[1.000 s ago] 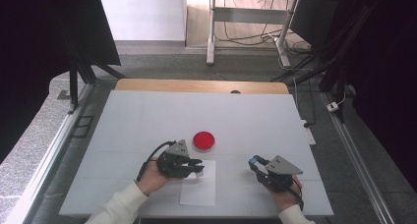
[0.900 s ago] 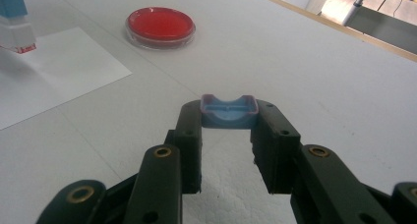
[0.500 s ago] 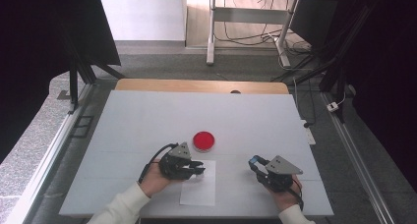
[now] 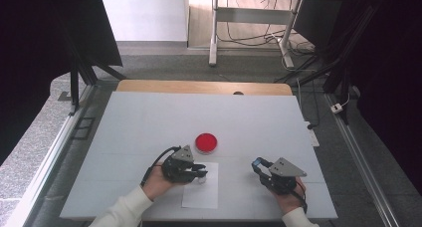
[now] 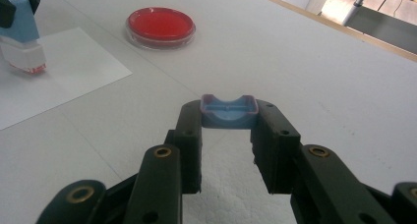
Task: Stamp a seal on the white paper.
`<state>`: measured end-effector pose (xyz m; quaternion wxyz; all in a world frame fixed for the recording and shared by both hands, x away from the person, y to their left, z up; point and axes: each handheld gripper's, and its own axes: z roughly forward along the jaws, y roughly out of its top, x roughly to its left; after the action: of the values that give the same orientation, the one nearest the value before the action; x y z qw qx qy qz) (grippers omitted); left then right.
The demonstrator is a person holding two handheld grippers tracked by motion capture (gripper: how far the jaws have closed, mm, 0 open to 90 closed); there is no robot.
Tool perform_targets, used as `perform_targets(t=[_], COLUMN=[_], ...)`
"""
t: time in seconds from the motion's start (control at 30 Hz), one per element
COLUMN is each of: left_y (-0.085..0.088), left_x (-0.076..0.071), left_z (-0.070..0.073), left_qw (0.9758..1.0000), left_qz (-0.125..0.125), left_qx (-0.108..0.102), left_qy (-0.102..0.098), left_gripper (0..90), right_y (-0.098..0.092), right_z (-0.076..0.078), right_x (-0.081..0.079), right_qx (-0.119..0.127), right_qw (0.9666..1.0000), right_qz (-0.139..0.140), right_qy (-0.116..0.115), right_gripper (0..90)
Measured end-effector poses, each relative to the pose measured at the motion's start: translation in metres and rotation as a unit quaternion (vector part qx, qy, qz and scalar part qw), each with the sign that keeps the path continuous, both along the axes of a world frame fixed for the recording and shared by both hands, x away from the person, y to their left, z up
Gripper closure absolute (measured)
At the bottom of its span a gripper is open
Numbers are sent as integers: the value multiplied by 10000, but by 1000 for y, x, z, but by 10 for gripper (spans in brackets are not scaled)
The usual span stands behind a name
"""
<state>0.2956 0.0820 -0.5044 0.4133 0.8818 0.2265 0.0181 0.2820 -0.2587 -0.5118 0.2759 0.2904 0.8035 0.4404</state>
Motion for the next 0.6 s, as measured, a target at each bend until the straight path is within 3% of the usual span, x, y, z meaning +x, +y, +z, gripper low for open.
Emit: perform_targets(t=[0.6], left_y=[-3], left_x=[-2], left_z=[-3], left_qw=[9999], left_qz=[-48], left_qx=[127], left_qy=[-63], left_gripper=[744], right_y=[0], right_z=[0], right_x=[0], right_qx=[-19], right_qw=[10000], right_qz=[-9], right_qy=[-2], right_gripper=[654])
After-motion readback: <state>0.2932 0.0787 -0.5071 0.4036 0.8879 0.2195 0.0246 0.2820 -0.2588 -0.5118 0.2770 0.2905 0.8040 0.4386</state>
